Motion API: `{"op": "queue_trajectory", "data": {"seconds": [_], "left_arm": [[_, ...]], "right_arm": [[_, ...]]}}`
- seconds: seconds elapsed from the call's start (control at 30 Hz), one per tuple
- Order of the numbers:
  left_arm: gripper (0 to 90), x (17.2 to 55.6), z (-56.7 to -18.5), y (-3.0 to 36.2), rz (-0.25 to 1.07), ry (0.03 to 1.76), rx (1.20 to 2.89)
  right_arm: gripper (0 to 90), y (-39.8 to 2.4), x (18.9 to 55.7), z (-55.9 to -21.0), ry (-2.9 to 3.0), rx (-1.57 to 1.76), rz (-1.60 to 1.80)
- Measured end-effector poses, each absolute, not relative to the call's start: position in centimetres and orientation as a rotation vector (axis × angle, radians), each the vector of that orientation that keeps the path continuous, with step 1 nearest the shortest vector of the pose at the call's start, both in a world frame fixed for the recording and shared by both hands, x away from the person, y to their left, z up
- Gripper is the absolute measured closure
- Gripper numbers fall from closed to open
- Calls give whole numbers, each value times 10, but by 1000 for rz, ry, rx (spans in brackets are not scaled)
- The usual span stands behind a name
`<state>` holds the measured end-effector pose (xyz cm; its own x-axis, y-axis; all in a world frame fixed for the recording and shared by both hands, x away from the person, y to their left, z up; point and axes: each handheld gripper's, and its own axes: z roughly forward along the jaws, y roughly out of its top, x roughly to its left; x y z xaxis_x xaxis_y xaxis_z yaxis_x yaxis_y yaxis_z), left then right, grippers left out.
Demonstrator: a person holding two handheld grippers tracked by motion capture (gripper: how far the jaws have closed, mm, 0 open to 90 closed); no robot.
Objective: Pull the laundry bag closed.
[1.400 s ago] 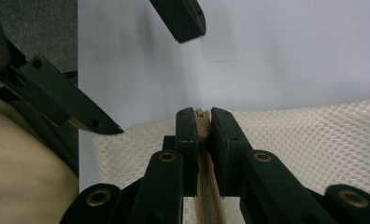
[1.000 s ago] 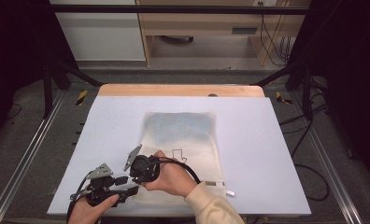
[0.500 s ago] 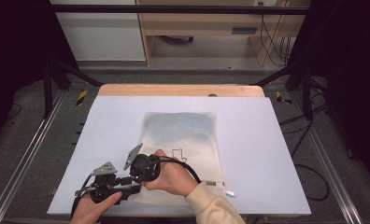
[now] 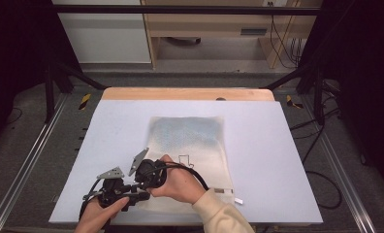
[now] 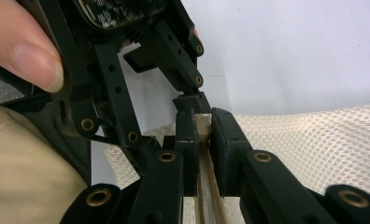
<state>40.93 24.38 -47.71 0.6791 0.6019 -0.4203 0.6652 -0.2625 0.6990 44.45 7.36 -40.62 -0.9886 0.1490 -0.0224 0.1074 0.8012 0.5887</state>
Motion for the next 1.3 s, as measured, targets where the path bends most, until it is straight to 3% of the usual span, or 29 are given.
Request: {"op": "queue_trajectory", "data": {"seconds": [0.5, 0.77, 1.3], "left_arm": [[526, 417, -482, 233, -102, 958, 1961], [625, 420, -484, 234, -115, 955, 1958], [735, 421, -482, 238, -110, 952, 1960]], "right_arm": [[819, 72, 446, -406, 2927, 219, 938], [819, 71, 447, -406, 2924, 215, 945], [819, 67, 448, -406, 2925, 209, 930]]}}
